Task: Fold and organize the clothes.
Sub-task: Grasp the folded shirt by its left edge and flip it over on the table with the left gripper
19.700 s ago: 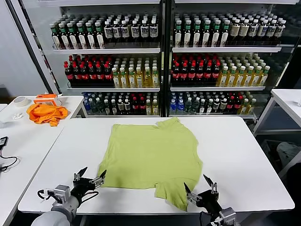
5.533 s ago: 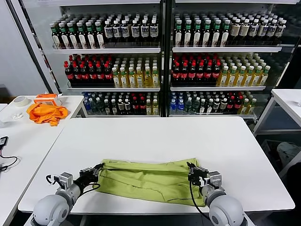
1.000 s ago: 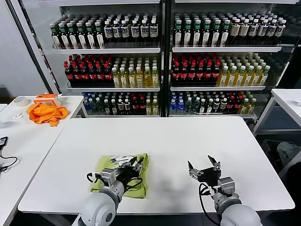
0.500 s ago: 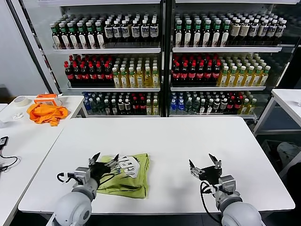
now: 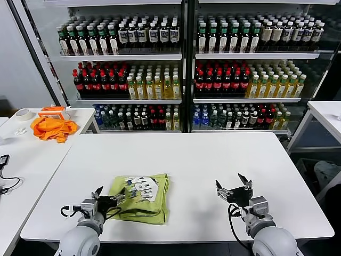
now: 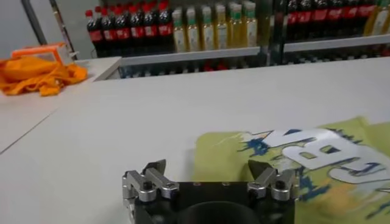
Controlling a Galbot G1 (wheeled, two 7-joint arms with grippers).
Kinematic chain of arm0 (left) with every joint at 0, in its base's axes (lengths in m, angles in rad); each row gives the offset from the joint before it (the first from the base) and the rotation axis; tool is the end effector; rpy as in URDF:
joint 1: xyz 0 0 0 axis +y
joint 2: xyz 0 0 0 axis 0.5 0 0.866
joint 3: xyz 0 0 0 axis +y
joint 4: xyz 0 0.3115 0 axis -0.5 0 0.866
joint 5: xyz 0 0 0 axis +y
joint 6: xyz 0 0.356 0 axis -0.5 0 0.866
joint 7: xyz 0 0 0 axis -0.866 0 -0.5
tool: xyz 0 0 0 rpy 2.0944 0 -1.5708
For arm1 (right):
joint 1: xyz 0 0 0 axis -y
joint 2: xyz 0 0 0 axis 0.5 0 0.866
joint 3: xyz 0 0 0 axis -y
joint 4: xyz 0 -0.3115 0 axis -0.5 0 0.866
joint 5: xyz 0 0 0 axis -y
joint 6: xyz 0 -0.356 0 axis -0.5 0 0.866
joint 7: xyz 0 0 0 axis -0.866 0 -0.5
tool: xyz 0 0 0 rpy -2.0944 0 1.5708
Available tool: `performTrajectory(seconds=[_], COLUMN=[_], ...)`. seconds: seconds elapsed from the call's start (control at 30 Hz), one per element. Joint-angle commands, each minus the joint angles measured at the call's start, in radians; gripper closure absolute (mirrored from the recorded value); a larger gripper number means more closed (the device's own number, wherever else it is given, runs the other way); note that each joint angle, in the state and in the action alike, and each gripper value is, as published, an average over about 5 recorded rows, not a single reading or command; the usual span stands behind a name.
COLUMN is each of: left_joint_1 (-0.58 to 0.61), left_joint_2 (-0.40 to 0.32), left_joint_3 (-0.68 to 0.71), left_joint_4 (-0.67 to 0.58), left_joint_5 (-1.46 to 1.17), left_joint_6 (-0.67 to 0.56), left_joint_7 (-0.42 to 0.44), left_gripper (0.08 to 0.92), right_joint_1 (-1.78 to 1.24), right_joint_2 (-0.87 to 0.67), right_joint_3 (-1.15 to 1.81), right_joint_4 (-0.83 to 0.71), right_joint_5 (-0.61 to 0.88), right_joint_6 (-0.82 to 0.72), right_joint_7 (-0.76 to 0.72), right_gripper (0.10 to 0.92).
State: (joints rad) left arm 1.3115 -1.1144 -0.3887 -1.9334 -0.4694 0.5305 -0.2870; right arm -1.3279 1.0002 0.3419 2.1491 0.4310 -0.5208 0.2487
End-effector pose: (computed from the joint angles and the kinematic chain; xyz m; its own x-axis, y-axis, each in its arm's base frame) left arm 0.2698 0.0415 -0.2657 -0.8689 -0.0137 0.4947 0.0243 0.9972 0.0704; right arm 0.2464 -0.0178 -0.2037 -0.9264 -0.1372 0.3507 -0.1976 0.9699 -0.1425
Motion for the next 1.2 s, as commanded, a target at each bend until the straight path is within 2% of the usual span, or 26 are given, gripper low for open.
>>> performTrajectory(seconds=[0.03,0.17,0.53,0.77,0.9,1.0,1.2], left_joint_1=[0.013,0.024,0.027,0.020,0.017,0.034,0.090], left_joint_2=[-0.002,-0.001,-0.012,0.000,0.060,0.134,0.296], left_joint_3=[-0.008,-0.008,-0.003,-0.020,-0.089,-0.182,-0.513], left_joint_4=[0.032,0.023,0.040,0.000,-0.104,-0.169,-0.155], left_joint_5=[-0.071,-0.105,-0.141,-0.098,-0.002,0.017,-0.087], left_joint_6=[0.000,0.001,0.012,-0.002,0.033,0.047,0.048], left_joint_7=[-0.044,-0.042,-0.027,-0.010,-0.051,-0.074,-0.009], left_gripper=[0.189,0.275,0.596,0.795,0.885,0.893,0.893], right_joint_1=[0.006,0.008,0.008,0.007,0.009,0.005,0.010], right_joint_2=[0.001,0.003,-0.009,-0.010,-0.014,-0.016,-0.017], right_joint_3=[0.001,0.000,0.014,0.022,0.028,0.034,0.028], right_joint_4=[0.002,0.002,0.020,0.021,0.020,0.016,0.012], right_joint_5=[0.011,0.013,0.040,0.038,0.036,0.035,0.034], right_joint_6=[-0.004,-0.006,-0.022,-0.021,-0.021,-0.020,-0.019], right_joint_7=[0.000,0.000,0.003,0.002,0.002,0.002,0.001], right_gripper=[0.203,0.203,0.203,0.203,0.203,0.203,0.203])
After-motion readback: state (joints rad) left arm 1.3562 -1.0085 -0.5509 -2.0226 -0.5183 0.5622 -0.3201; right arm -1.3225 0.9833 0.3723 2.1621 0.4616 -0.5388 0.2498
